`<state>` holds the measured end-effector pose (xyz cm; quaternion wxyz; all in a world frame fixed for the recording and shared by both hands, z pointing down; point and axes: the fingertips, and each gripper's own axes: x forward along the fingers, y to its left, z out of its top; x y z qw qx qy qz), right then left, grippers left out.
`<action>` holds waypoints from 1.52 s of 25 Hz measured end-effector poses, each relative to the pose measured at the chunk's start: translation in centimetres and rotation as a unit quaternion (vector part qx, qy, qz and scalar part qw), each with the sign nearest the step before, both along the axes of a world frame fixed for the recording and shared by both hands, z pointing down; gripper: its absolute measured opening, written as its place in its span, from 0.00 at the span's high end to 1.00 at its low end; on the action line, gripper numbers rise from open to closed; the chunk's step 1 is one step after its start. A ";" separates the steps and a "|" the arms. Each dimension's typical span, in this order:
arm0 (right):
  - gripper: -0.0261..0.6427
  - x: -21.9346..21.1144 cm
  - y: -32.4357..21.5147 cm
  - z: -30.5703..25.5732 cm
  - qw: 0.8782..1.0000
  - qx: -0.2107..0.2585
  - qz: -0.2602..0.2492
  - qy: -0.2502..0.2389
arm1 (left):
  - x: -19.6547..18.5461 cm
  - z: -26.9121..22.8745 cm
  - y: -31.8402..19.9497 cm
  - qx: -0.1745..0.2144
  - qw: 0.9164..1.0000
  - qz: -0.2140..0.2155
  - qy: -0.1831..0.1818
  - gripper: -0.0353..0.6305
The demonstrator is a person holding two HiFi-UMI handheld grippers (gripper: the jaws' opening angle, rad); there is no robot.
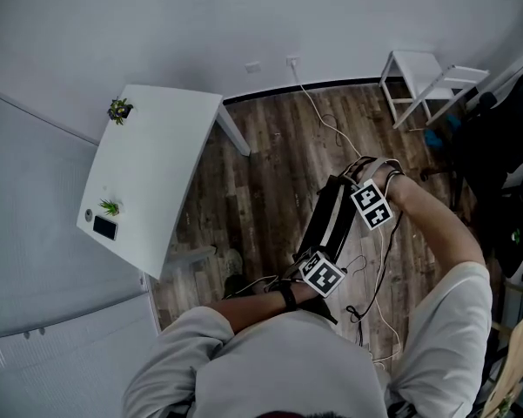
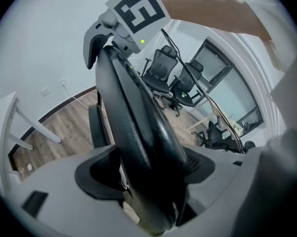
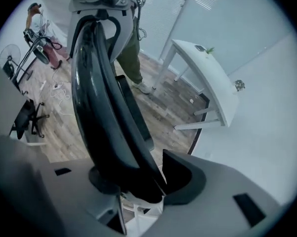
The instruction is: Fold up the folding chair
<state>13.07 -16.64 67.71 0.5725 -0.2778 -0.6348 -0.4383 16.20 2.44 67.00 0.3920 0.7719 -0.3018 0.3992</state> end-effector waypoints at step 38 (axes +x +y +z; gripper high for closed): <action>0.80 -10.7 -1.5 -0.9 0.996 0.003 -0.053 0.073 | -15.2 -1.3 -2.2 0.002 0.997 -0.081 -0.011 0.70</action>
